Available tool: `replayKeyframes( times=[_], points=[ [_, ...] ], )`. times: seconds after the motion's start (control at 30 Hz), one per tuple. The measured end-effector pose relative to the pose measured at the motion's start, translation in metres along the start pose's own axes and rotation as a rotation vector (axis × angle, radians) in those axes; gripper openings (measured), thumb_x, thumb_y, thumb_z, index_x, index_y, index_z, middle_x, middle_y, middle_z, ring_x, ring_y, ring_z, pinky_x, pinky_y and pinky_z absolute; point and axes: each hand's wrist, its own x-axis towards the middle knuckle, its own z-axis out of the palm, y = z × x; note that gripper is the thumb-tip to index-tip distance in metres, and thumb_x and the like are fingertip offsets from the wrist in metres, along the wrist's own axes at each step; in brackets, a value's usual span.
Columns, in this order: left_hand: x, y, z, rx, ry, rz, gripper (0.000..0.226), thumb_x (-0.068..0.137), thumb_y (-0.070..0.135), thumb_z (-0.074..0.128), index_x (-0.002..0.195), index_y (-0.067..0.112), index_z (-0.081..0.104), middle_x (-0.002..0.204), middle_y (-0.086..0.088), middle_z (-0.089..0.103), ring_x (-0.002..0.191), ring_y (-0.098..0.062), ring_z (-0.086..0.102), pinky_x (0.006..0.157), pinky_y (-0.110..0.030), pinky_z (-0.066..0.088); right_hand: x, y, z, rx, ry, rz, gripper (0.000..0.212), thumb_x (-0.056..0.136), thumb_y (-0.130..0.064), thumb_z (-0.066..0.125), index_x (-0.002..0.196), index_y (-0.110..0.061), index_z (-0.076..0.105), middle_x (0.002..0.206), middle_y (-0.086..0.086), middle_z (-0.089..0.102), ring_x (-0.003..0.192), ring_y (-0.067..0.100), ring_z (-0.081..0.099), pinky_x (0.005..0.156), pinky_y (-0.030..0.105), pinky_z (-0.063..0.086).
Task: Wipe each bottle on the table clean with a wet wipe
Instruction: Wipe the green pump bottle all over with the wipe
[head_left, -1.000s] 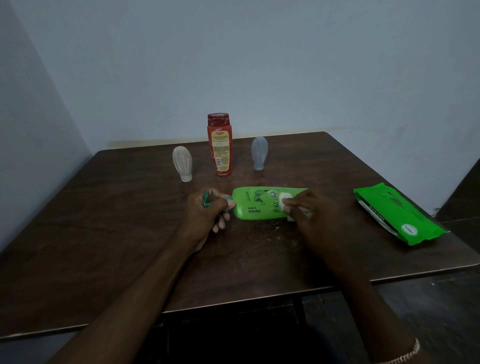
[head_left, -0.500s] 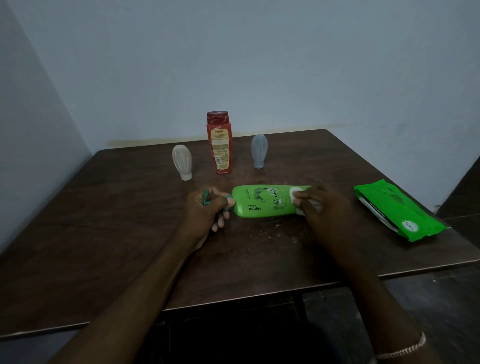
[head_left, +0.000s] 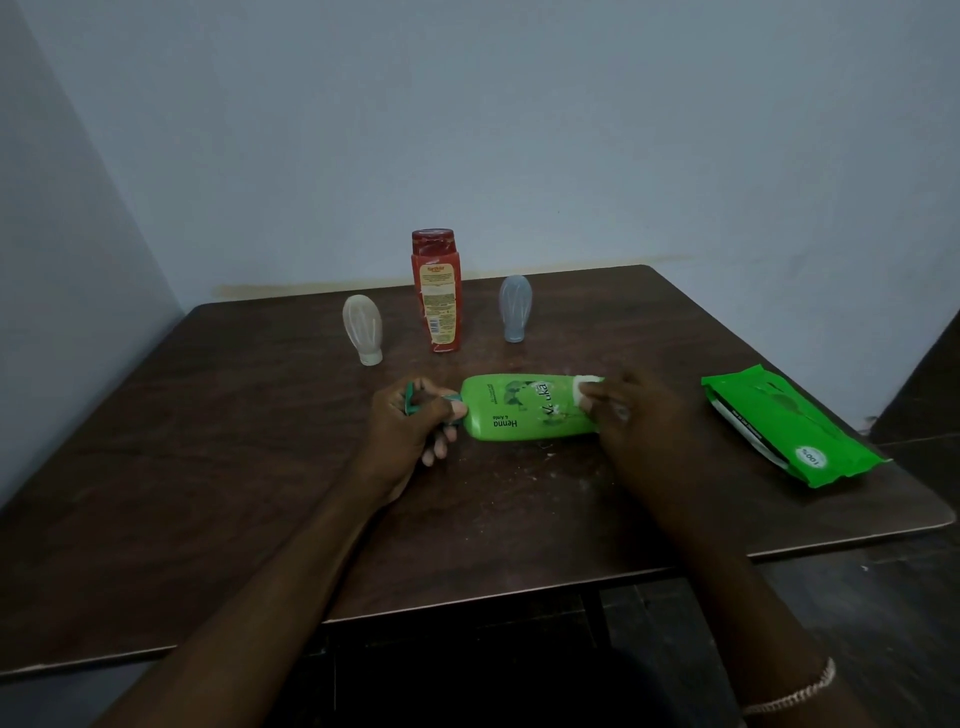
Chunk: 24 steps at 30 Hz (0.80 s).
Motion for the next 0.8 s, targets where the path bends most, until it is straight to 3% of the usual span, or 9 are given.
replayKeyframes(
  times=[0.13,0.23,0.37,0.5,0.63,0.7,0.8],
  points=[
    [0.001,0.000,0.000,0.006,-0.003,0.005,0.016,0.090,-0.002,0.066,0.078,0.009,0.061,0.059,-0.012,0.061,0.036,-0.014,0.047,0.032,-0.019,0.032,-0.014,-0.012,0.011,-0.007,-0.037,-0.112,0.012,0.089,-0.011,0.068,0.099,-0.009,0.075,0.090,0.000,0.060,0.076,0.009,0.053,0.067,0.006,0.034],
    [0.001,-0.001,0.001,0.002,-0.007,0.004,0.015,0.089,-0.003,0.065,0.078,0.008,0.061,0.059,-0.012,0.060,0.036,-0.014,0.046,0.032,-0.019,0.031,-0.021,0.004,0.004,0.025,-0.026,-0.071,0.010,0.087,-0.011,0.070,0.096,-0.010,0.075,0.089,0.000,0.060,0.076,0.002,0.053,0.068,0.005,0.036],
    [0.002,-0.001,0.000,-0.002,-0.014,0.003,0.016,0.089,-0.002,0.065,0.078,0.009,0.062,0.058,-0.011,0.060,0.036,-0.014,0.046,0.032,-0.019,0.031,-0.004,0.024,-0.007,-0.016,0.071,0.079,0.016,0.084,-0.011,0.073,0.099,-0.014,0.077,0.092,0.005,0.064,0.083,0.020,0.062,0.067,0.017,0.037],
    [0.002,-0.001,-0.001,0.006,-0.015,0.006,0.016,0.089,-0.002,0.066,0.078,0.008,0.061,0.059,-0.012,0.060,0.036,-0.015,0.046,0.032,-0.020,0.031,0.005,0.009,0.006,0.014,0.093,0.079,0.015,0.083,-0.007,0.071,0.096,-0.012,0.076,0.094,0.010,0.064,0.085,0.025,0.063,0.074,0.027,0.046],
    [0.002,-0.001,0.000,0.005,-0.009,-0.001,0.015,0.089,-0.003,0.066,0.079,0.008,0.062,0.058,-0.011,0.060,0.036,-0.014,0.046,0.032,-0.020,0.031,-0.015,0.004,0.006,0.045,-0.020,-0.026,0.012,0.086,-0.008,0.070,0.095,-0.014,0.075,0.095,0.000,0.062,0.079,0.007,0.057,0.068,0.004,0.038],
    [0.002,-0.001,0.000,0.002,-0.013,-0.005,0.015,0.089,-0.002,0.066,0.079,0.008,0.062,0.059,-0.011,0.060,0.036,-0.014,0.046,0.032,-0.019,0.031,-0.022,0.014,-0.002,0.088,0.000,0.009,0.013,0.083,-0.008,0.073,0.093,-0.014,0.076,0.093,0.001,0.066,0.081,0.007,0.061,0.071,0.004,0.040],
    [0.001,0.000,0.000,0.000,-0.015,-0.011,0.012,0.089,-0.001,0.066,0.080,0.006,0.062,0.059,-0.011,0.061,0.036,-0.015,0.046,0.032,-0.020,0.031,-0.017,0.025,-0.011,0.131,0.091,0.119,0.011,0.081,-0.010,0.075,0.090,-0.016,0.077,0.092,0.002,0.068,0.083,0.008,0.064,0.079,0.022,0.052]
  ],
)
